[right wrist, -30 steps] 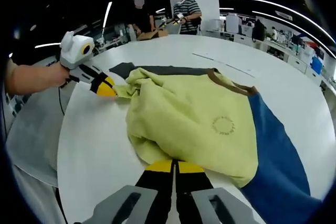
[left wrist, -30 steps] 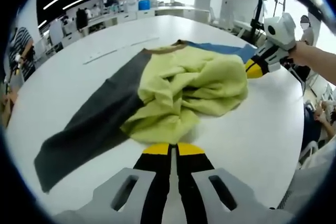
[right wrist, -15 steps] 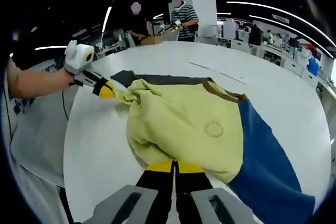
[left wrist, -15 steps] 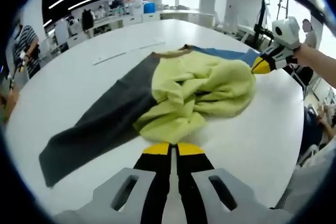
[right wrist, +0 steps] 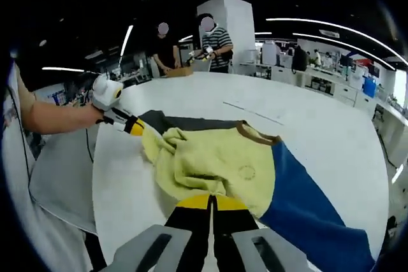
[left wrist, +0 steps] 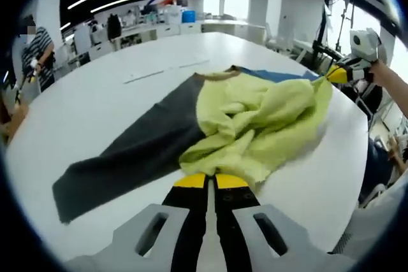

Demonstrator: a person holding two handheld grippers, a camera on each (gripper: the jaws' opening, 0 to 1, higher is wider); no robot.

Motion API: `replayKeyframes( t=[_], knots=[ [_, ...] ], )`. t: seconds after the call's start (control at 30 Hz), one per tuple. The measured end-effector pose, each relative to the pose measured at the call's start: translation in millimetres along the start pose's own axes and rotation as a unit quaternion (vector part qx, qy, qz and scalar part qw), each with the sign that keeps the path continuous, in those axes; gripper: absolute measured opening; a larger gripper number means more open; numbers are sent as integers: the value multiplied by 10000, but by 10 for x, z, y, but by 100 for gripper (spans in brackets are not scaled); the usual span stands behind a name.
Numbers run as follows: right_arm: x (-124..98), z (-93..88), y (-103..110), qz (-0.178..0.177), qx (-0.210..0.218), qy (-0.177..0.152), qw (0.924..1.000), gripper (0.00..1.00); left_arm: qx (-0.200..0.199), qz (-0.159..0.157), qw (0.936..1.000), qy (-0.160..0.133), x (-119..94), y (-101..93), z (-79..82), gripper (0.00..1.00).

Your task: Fold the garment on the visible template until the final outline fits inside the template.

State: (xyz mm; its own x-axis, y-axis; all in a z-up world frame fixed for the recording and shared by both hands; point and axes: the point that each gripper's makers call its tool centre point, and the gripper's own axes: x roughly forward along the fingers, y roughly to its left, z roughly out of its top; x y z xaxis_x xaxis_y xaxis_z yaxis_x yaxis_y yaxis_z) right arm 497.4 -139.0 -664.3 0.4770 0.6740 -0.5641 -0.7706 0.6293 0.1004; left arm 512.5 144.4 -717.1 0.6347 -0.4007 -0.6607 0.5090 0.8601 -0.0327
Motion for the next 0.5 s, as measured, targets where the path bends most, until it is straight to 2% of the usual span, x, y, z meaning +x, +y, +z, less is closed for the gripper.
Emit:
replayKeyframes(
  t=[0.1,0.2,0.4,0.5],
  knots=[
    [131,-313,25,49,-94,552,9984,0,-54,2,10000,60,16,-8,-56,0],
    [260,-567,73,132,-146,911,9956,0,-34,-11,10000,80,21,-36,-66,0],
    [409,-788,220,270,-250,1157,9926,0,-31,-24,9999,92,17,-49,-59,0],
    [385,-833,198,235,-319,1239,9915,0,-44,-23,9999,101,11,-39,-62,0]
  ],
)
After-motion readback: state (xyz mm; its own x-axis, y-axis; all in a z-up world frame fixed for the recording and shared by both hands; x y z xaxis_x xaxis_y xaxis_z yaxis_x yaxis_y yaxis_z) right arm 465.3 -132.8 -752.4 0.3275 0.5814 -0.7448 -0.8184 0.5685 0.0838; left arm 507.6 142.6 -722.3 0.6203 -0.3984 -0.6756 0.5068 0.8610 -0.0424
